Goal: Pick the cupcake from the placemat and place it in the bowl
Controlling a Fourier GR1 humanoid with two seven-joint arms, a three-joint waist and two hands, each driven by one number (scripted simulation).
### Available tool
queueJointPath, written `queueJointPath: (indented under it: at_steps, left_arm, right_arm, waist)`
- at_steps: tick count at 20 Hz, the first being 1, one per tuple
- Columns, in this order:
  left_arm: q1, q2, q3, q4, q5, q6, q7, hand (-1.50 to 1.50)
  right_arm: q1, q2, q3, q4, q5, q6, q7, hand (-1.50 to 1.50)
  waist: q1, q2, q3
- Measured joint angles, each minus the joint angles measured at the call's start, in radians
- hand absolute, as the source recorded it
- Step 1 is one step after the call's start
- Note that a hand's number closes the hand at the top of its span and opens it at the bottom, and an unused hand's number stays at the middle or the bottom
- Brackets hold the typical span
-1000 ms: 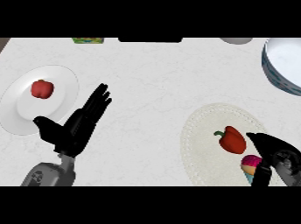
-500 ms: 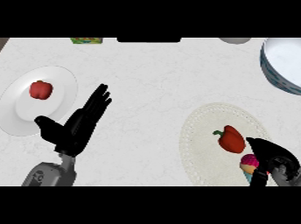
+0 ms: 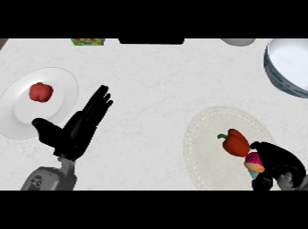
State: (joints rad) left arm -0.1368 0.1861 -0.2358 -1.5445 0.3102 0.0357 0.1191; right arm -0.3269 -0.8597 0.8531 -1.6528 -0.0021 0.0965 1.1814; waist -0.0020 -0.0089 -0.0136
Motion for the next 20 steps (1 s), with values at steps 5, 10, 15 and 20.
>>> queueJointPath:
  at_steps: [5,10,15,20]
  left_arm:
    - [0.003,-0.015,0.0,-0.018,-0.017,0.007,0.014,0.0]
    - [0.015,-0.022,0.006,-0.006,-0.02,-0.012,-0.002,0.0]
    - [0.016,-0.018,0.018,-0.016,-0.019,-0.027,0.008,0.0]
    - [0.0,-0.018,0.022,-0.022,-0.017,-0.032,0.027,0.0]
  right_arm:
    - [0.026,0.006,-0.024,-0.005,0.056,0.013,-0.032,1.5]
    - [0.029,0.029,-0.032,0.02,0.11,0.025,-0.045,1.5]
    - [0.003,0.044,-0.05,0.053,0.19,0.038,-0.108,1.5]
    - [-0.092,0.091,-0.081,0.121,0.305,-0.02,-0.289,1.5]
  waist:
    - [0.0,-0.001,-0.002]
    - [0.0,-0.004,-0.007]
    - [0.001,0.0,-0.003]
    - [0.015,0.009,0.01]
